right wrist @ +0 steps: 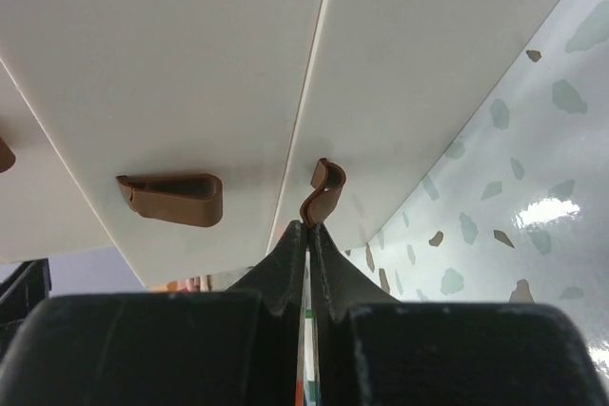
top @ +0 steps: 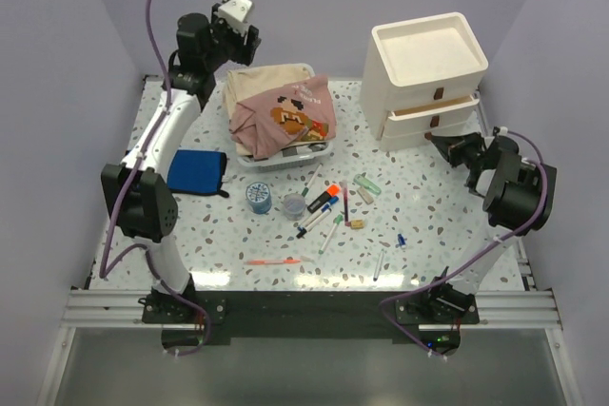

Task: Sort the stationery into containers
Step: Close the drawer at the center of the board.

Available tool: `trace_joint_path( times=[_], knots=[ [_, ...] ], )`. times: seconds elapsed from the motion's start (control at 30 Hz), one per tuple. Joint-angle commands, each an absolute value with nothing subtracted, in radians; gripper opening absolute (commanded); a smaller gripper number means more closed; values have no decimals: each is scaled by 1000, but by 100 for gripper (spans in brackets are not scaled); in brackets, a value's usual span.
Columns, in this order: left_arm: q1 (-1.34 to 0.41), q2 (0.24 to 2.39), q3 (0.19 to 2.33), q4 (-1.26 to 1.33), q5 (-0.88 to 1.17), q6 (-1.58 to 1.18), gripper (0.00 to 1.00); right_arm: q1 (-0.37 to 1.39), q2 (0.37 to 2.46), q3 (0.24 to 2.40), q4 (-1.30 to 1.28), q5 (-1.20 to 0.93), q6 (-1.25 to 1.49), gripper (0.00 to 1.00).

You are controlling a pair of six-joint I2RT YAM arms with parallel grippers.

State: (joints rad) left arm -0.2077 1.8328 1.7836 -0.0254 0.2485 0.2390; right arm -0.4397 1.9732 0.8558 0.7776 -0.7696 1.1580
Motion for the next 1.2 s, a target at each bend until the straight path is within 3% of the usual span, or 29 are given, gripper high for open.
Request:
trace_joint_path(
  times=[0.0,0.13,0.5,0.57,0.63,0.8,0.9,0.97,1.0,1.03,1.17],
  knots=[
    [-163,1849,1740,-173,665,89,64,-437,1896,888,694,-802,1076,0],
    [-163,1845,1661,-241,773,75,59,-437,1882,911,597,-819,1016,0],
    [-166,1874,1634,-259,811,84,43,-437,1875,923,522,-811,950,0],
    [-173,1876,1634,-253,812,86,50,-437,1875,922,518,-810,946,0],
    [-195,1865,1643,-227,702,121,66,-437,1873,920,518,-811,946,0],
    [-323,1899,1823,-81,620,189,72,-439,1871,913,522,-813,943,0],
    [-417,1983,1942,-106,696,157,61,-437,1881,920,535,-811,953,0],
    [-463,2002,1918,-66,721,138,39,-437,1888,931,537,-810,951,0],
    [-506,2006,1892,-37,727,129,12,-437,1891,939,540,-808,950,0],
    [-526,2008,1863,-16,732,118,0,-437,1896,942,549,-804,953,0],
    [-597,2026,1698,292,736,12,0,-437,1911,950,578,-799,972,0]
  ],
)
